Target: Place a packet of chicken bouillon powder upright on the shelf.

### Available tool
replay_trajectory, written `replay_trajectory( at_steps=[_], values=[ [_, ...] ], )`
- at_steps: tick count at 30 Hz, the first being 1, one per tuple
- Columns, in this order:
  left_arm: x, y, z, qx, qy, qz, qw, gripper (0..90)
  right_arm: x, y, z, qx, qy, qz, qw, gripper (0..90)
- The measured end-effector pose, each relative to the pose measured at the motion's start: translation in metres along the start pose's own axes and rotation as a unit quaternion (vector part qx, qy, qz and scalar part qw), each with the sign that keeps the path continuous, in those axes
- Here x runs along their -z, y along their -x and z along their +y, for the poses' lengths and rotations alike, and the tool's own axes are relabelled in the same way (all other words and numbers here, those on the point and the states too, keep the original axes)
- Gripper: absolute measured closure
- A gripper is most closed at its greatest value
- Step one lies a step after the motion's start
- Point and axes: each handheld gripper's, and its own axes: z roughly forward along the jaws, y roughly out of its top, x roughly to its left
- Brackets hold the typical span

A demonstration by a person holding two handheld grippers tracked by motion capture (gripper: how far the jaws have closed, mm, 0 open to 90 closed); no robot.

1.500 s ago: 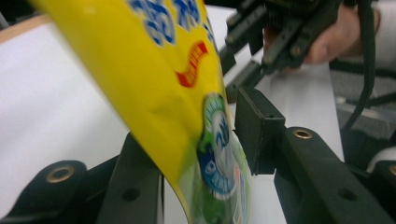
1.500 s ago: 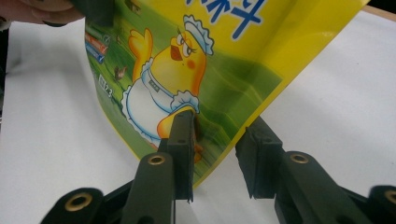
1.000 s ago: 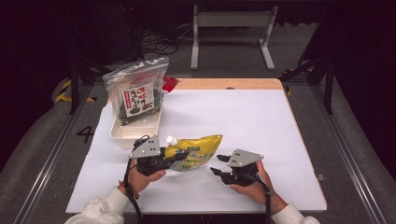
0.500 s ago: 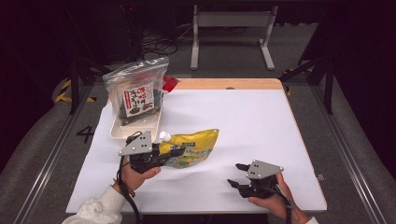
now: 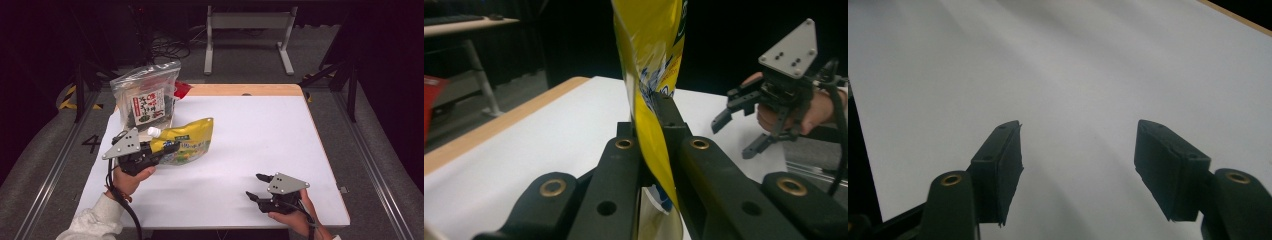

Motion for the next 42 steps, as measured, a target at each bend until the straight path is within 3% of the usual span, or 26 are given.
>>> replay_trajectory(
  at_steps=[8, 16, 20, 28, 33, 38, 42],
  values=[
    [0.024, -0.021, 0.008, -0.013, 0.01, 0.032, 0.9993, 89.7, -0.006, -0.003, -0.001, -0.009, 0.0, 0.006, 0.9999, 32.0],
    [0.043, -0.043, 0.002, -0.015, 0.005, 0.074, 0.9971, 89.6, -0.012, -0.003, -0.002, -0.01, -0.006, 0.01, 0.9999, 31.6],
    [0.051, -0.052, 0.0, -0.014, 0.005, 0.083, 0.9964, 89.6, -0.015, -0.004, -0.002, -0.007, -0.01, 0.014, 0.9998, 31.0],
    [0.055, -0.068, -0.009, -0.035, -0.022, 0.079, 0.9961, 89.5, -0.019, -0.005, -0.004, -0.009, -0.018, 0.019, 0.9996, 29.9],
    [0.056, -0.077, -0.017, -0.024, -0.039, 0.085, 0.9953, 88.9, -0.021, -0.004, -0.004, -0.011, -0.019, 0.024, 0.9995, 29.0],
    [0.062, -0.083, -0.02, -0.023, -0.037, 0.08, 0.9959, 88.7, -0.021, -0.006, -0.004, -0.011, -0.02, 0.027, 0.9994, 28.4],
    [0.07, -0.091, -0.025, -0.007, -0.017, 0.055, 0.9983, 89.0, -0.021, -0.005, -0.004, -0.012, -0.012, 0.018, 0.9997, 28.2]
  ],
)
